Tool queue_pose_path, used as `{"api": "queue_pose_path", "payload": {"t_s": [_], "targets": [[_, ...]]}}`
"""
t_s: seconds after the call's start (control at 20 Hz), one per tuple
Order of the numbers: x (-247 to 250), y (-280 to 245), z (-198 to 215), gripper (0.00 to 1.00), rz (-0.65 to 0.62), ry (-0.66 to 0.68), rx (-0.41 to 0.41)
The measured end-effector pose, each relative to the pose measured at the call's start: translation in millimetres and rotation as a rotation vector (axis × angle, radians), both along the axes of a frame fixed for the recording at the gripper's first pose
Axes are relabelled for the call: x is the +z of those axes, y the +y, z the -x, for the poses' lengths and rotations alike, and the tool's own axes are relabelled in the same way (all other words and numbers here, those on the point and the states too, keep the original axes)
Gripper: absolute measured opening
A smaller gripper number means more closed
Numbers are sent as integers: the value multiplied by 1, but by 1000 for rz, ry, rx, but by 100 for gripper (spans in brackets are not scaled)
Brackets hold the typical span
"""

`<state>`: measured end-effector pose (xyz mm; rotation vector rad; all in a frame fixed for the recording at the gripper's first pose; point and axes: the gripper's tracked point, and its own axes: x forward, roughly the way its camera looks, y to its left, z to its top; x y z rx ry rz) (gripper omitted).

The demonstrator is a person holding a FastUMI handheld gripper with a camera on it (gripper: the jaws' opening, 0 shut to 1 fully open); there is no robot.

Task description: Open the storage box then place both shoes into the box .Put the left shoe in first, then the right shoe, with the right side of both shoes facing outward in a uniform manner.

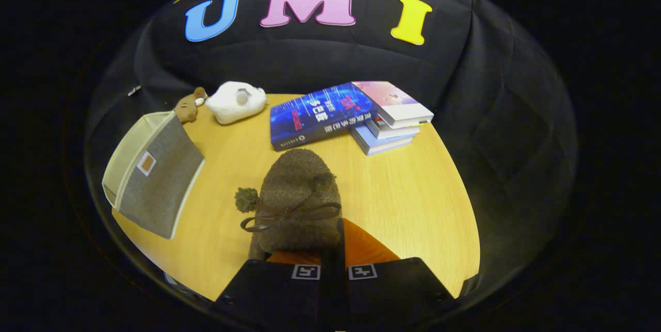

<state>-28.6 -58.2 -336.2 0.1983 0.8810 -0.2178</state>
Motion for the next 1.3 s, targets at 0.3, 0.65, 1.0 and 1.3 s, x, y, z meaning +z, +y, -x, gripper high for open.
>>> {"api": "queue_pose_path", "payload": {"t_s": [0.3, 0.65, 1.0, 1.3], "targets": [[91, 82, -50, 5, -83, -123, 79], [151, 174, -114, 5, -207, -203, 52], [149, 248, -155, 5, -220, -177, 17], [89, 290, -161, 5, -230, -28, -48]]}}
